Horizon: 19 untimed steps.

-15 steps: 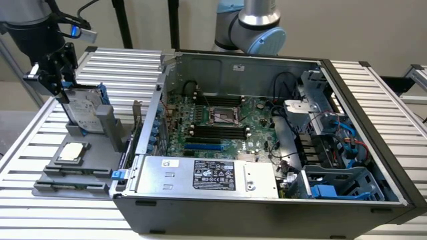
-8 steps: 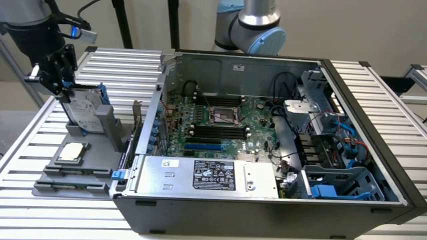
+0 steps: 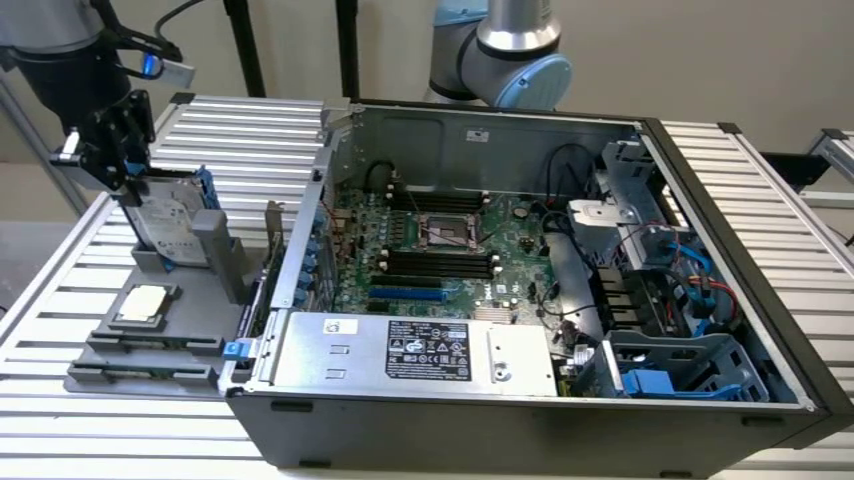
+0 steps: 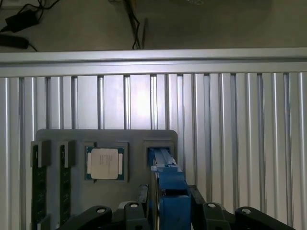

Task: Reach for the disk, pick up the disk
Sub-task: 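Pick up the disk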

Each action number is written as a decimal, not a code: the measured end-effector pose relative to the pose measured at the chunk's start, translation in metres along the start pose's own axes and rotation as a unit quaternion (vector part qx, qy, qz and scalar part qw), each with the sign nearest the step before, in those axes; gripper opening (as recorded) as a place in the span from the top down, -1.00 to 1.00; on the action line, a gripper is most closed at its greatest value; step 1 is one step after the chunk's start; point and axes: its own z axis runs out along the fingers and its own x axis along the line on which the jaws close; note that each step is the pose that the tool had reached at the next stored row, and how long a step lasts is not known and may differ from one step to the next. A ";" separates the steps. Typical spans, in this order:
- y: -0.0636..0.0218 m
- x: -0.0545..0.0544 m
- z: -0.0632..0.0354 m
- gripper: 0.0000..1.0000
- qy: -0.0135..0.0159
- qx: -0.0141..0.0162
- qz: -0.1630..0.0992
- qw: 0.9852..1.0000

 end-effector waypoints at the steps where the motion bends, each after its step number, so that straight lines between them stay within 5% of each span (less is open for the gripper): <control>1: 0.0000 0.000 0.0001 0.11 0.000 0.000 0.000 1.000; 13: 0.0018 -0.001 0.0012 0.11 0.000 0.000 0.000 1.000; 15: 0.0018 -0.002 0.0012 0.29 0.000 0.000 0.000 1.000; 19: 0.0019 -0.002 0.0013 0.34 0.000 0.000 0.000 1.000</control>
